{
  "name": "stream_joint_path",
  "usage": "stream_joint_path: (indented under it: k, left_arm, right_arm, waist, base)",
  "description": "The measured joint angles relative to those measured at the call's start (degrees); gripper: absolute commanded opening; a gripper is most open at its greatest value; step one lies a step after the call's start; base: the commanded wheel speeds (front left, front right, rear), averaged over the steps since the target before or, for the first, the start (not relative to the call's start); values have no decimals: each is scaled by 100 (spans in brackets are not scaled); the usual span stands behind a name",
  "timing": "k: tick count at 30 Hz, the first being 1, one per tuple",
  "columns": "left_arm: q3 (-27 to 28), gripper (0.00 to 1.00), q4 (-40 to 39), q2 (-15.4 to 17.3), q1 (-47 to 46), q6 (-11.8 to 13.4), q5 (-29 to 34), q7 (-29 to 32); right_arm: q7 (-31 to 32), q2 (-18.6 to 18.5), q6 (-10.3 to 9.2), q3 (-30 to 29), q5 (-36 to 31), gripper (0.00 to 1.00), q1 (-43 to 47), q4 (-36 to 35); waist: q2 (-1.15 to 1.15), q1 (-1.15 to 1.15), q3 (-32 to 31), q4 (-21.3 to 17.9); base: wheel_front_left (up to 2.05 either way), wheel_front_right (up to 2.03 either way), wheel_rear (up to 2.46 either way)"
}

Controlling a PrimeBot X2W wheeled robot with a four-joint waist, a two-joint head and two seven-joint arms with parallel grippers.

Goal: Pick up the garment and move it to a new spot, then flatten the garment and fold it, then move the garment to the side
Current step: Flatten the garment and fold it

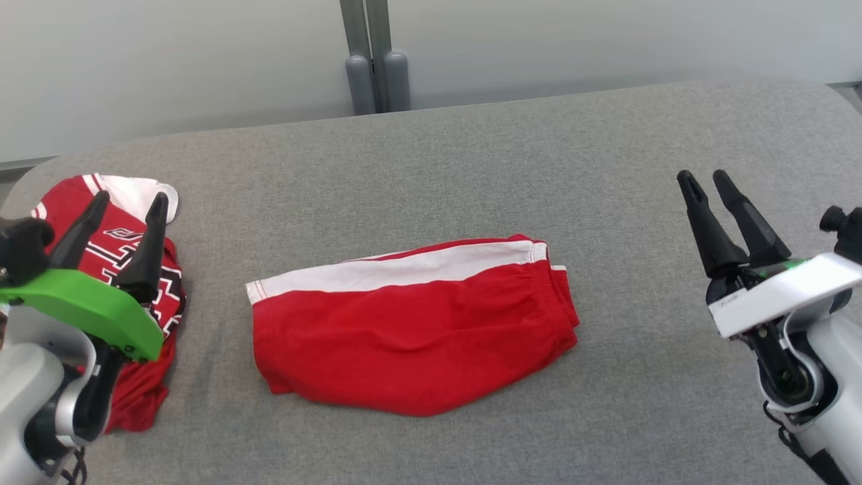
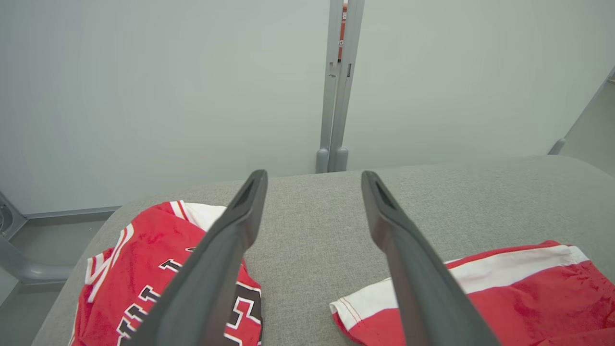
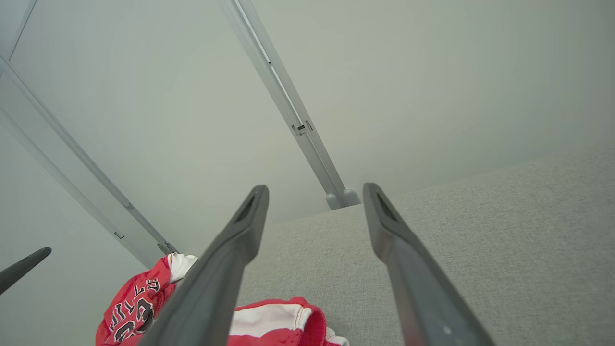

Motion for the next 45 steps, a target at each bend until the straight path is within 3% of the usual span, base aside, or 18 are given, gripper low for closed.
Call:
stream_joint_path:
  k: [4, 9, 17, 22, 26, 30, 36, 45]
  left_arm:
    - [881, 100, -265, -408, 754, 448, 328, -136]
    - [2466, 100, -457, -1452, 2108, 531, 1556, -153]
    - [3796, 100, -531, -2870, 3330, 49, 3396, -154]
    - [4376, 100, -392, -3663, 3757, -553, 4055, -154]
    - [4676, 100, -179, -4017, 3774, -998, 4387, -154]
    - [4946, 100, -45, -4277, 3774, -1285, 4638, -154]
    - [5070, 100, 218, -4601, 3738, -1694, 4841, -154]
    - [5290, 100, 447, -4805, 3673, -1982, 5097, -154]
  right_arm:
    - [0, 604, 0, -846, -716, 100, 725, -276]
    - [0, 1033, 0, -1406, -1404, 100, 1404, -396]
    - [1, 1265, 0, -1638, -2238, 100, 1703, -130]
    - [0, 1429, 0, -1599, -2493, 100, 1799, 187]
    - [10, 1432, 0, -1505, -2526, 100, 1730, 347]
    - [211, 1466, 0, -1382, -2555, 100, 1488, 530]
    - [553, 1859, 1, -1076, -2826, 100, 857, 1017]
    - [1095, 2140, 0, -1403, -3321, 100, 549, 2039]
  waist:
    - [0, 0, -14, 100]
    - [0, 0, -27, 184]
    - [0, 0, 3, 178]
    - [0, 0, 47, 219]
    - [0, 0, 51, 289]
    - [0, 0, 30, 372]
    - [0, 0, 61, 560]
    - [0, 0, 104, 1009]
  base:
    - [0, 0, 0]
    - [0, 0, 0]
    - [0, 0, 0]
    - [0, 0, 0]
    - [0, 0, 0]
    - [0, 0, 0]
    - [0, 0, 0]
    - [0, 0, 0]
